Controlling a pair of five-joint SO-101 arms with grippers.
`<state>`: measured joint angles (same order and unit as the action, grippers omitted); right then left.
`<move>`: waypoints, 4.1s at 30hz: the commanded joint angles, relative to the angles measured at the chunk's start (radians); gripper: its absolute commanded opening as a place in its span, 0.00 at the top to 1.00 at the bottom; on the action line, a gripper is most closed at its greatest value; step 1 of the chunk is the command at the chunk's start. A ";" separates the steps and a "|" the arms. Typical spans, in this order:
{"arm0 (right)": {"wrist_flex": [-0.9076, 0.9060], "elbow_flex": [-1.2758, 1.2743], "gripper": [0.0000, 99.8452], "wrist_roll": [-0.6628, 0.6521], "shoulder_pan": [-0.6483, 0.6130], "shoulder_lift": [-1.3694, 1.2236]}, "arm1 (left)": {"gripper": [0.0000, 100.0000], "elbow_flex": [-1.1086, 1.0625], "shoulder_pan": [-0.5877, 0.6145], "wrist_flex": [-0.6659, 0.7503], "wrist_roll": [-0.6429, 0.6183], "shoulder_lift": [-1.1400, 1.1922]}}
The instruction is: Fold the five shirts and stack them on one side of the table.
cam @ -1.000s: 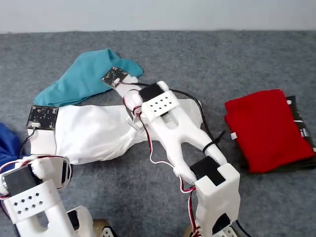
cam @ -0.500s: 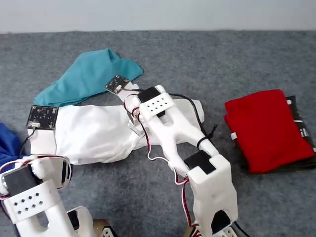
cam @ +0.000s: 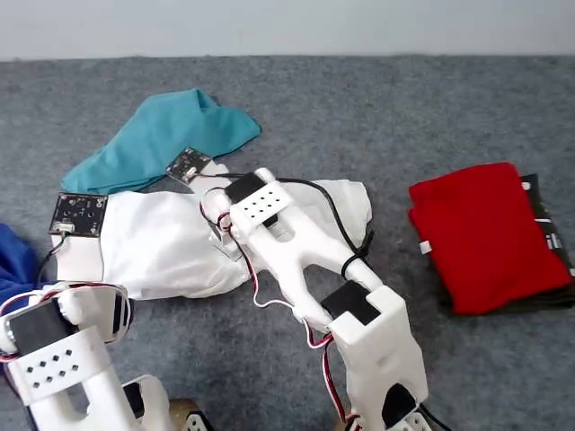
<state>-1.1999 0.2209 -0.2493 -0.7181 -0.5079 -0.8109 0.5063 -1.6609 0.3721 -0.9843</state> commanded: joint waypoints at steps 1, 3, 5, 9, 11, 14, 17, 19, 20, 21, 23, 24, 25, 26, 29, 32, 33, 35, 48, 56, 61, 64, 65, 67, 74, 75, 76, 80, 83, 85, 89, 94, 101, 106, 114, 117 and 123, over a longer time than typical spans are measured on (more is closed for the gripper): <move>-0.005 0.043 0.90 0.009 -0.019 0.064 | 0.84 0.004 -0.008 0.015 0.006 -0.011; 0.012 0.041 0.90 0.009 -0.018 0.047 | 0.84 0.004 -0.008 0.015 0.006 -0.011; 0.012 0.040 0.90 0.011 -0.021 0.024 | 0.84 0.004 -0.008 0.015 0.006 -0.011; -0.030 0.038 0.90 0.012 -0.053 -0.005 | 0.84 0.004 -0.008 0.015 0.006 -0.011; -0.059 0.038 0.90 0.046 -0.081 -0.015 | 0.84 0.004 -0.008 0.015 0.006 -0.011; -0.073 0.038 0.90 0.066 -0.110 -0.012 | 0.84 0.004 -0.008 0.015 0.006 -0.011; -0.081 0.063 0.90 0.064 -0.110 -0.001 | 0.84 0.004 -0.008 0.015 0.006 -0.011; -0.110 0.091 0.90 0.061 -0.091 0.019 | 0.84 0.004 -0.008 0.015 0.006 -0.011; -0.125 0.106 0.90 0.051 -0.077 0.036 | 0.84 0.004 -0.008 0.015 0.006 -0.011; -0.147 0.127 0.90 0.034 -0.062 0.056 | 0.84 0.004 -0.008 0.015 0.006 -0.011; -0.203 0.170 0.90 0.009 -0.016 0.107 | 0.84 0.004 -0.008 0.015 0.006 -0.011; -0.234 0.193 0.90 -0.002 0.012 0.133 | 0.84 0.004 -0.005 0.015 0.006 -0.011; -0.266 0.215 0.90 -0.009 0.044 0.162 | 0.84 0.005 -0.005 0.015 0.006 -0.011; -0.295 0.230 0.90 -0.017 0.082 0.188 | 0.84 0.010 -0.005 0.015 0.005 -0.011; -0.364 0.238 0.90 -0.035 0.234 0.251 | 0.84 0.050 -0.005 0.015 0.005 -0.011; -0.415 0.224 0.90 -0.038 0.420 0.260 | 0.84 0.091 -0.006 0.015 0.003 -0.008; -0.424 0.215 0.90 -0.038 0.478 0.252 | 0.84 0.096 -0.009 0.014 0.003 -0.006; -0.427 0.184 0.90 -0.037 0.567 0.226 | 0.84 0.096 -0.009 0.014 0.003 0.025; -0.415 0.040 0.90 -0.032 0.512 0.148 | 0.84 0.426 -0.353 -0.008 -0.141 0.643; -0.417 0.038 0.90 -0.029 0.493 0.148 | 0.84 0.562 -0.451 -0.015 -0.229 0.830; -0.424 0.037 0.90 -0.029 0.490 0.148 | 0.84 0.657 -0.249 -0.066 -0.261 0.839; -0.426 0.037 0.90 -0.029 0.483 0.148 | 0.84 0.651 -0.118 -0.075 -0.259 0.842; -0.427 0.037 0.90 -0.029 0.475 0.148 | 0.84 0.639 -0.080 -0.075 -0.259 0.842; -0.438 0.037 0.90 -0.029 0.447 0.148 | 0.84 0.615 -0.028 -0.071 -0.258 0.844; -0.429 0.037 0.90 -0.031 0.363 0.139 | 0.84 0.559 -0.003 -0.069 -0.227 0.844; -0.421 0.034 0.90 -0.031 0.366 0.137 | 0.84 0.549 -0.003 -0.069 -0.224 0.844; -0.395 0.021 0.90 -0.032 0.371 0.136 | 0.84 0.539 -0.003 -0.069 -0.224 0.844; -0.248 -0.064 0.90 -0.034 0.414 0.127 | 0.84 0.518 -0.003 -0.069 -0.222 0.844; -0.173 -0.160 0.90 -0.037 0.420 0.110 | 0.84 0.518 -0.005 -0.069 -0.222 0.844; -0.128 -0.226 0.90 -0.038 0.429 0.099 | 0.84 0.518 -0.006 -0.069 -0.222 0.844; -0.094 -0.328 0.90 -0.049 0.469 0.096 | 0.84 0.518 -0.006 -0.069 -0.222 0.844; -0.101 -0.371 0.90 -0.097 0.539 0.097 | 0.84 0.518 -0.008 -0.071 -0.222 0.844; -0.117 -0.373 0.90 -0.161 0.587 0.099 | 0.84 0.518 -0.008 -0.071 -0.222 0.844; -0.137 -0.373 0.90 -0.153 0.565 0.131 | 0.84 0.518 -0.008 -0.071 -0.222 0.844; -0.352 -0.262 0.90 -0.160 0.518 0.562 | 0.83 0.527 -0.009 -0.063 -0.224 0.861; -0.401 -0.253 0.90 -0.169 0.522 0.697 | 0.80 0.556 -0.009 -0.055 -0.224 0.948; -0.473 -0.310 0.90 -0.210 0.524 0.811 | 0.80 0.791 -0.009 -0.077 -0.236 1.186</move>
<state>-1.6540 -0.0798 -0.4442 -0.1979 0.2332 -0.1603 0.4956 -1.7238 0.1343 0.1358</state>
